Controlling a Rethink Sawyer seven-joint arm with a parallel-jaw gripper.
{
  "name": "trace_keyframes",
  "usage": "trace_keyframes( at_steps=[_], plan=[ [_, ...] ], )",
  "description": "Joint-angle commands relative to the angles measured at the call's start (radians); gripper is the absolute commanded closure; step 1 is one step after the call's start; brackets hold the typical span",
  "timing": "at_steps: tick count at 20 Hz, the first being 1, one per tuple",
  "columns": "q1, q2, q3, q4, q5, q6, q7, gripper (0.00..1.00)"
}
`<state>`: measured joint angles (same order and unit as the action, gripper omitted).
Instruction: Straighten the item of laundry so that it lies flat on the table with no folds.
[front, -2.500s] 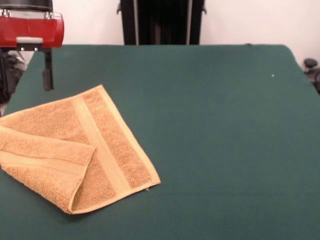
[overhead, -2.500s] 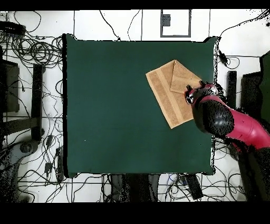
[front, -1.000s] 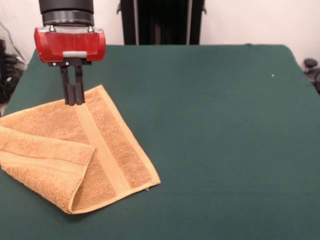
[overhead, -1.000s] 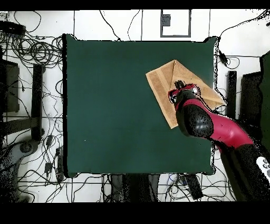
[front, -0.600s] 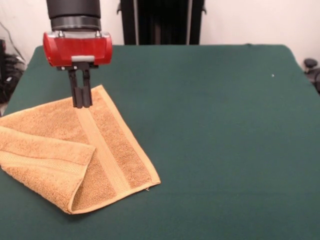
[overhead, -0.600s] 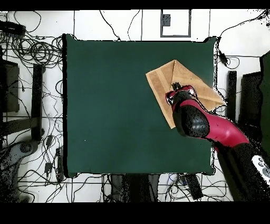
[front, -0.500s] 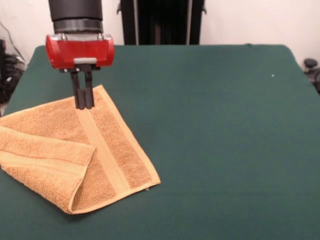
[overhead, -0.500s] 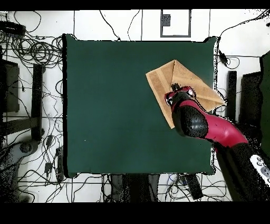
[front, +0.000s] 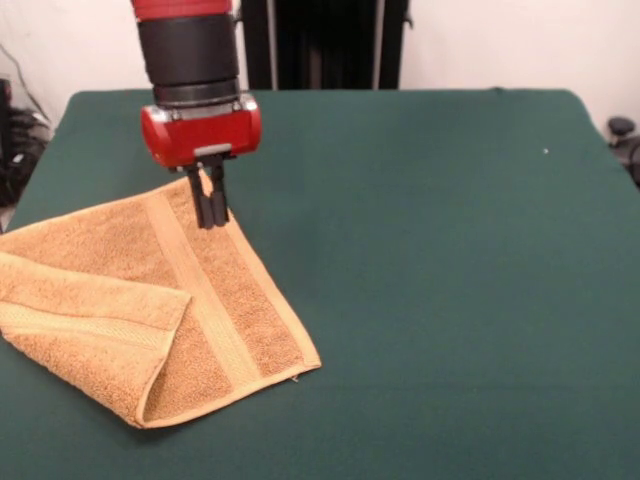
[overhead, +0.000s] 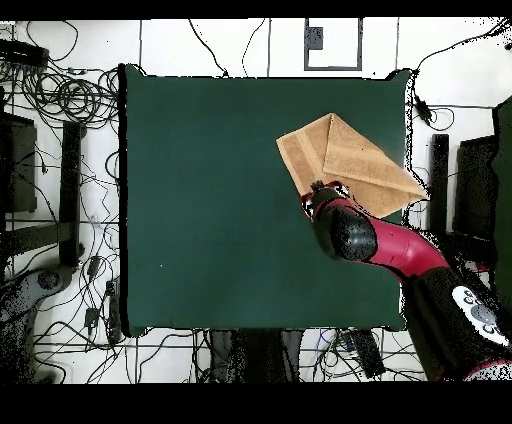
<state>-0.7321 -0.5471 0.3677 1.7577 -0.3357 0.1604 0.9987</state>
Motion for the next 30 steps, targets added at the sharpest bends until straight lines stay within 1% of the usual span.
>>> trace_keyframes(
  at_steps=[1,3,8,11,13,16,20,22,23,25,28,30],
  plan=[
    [0.02,0.087,0.007,-0.036,0.007,0.108,0.113,1.0],
    [0.024,0.101,0.001,-0.053,-0.003,0.128,0.098,1.0],
    [0.093,0.12,-0.098,-0.111,-0.015,0.171,0.117,1.0],
    [0.14,0.123,-0.173,-0.152,-0.03,0.192,0.124,1.0],
    [0.163,0.118,-0.213,-0.17,-0.035,0.207,0.125,1.0],
    [0.184,0.11,-0.248,-0.174,-0.032,0.218,0.128,1.0],
    [0.186,0.131,-0.252,-0.162,-0.034,0.19,0.123,1.0],
    [0.163,0.149,-0.222,-0.15,-0.063,0.164,0.075,1.0],
    [0.157,0.164,-0.21,-0.15,-0.069,0.2,0.042,1.0],
    [0.122,0.187,-0.157,-0.144,-0.099,0.173,-0.007,1.0],
    [0.093,0.213,-0.122,-0.138,-0.136,0.156,-0.045,1.0],
    [0.088,0.226,-0.119,-0.151,-0.152,0.187,-0.066,1.0]
  ],
)
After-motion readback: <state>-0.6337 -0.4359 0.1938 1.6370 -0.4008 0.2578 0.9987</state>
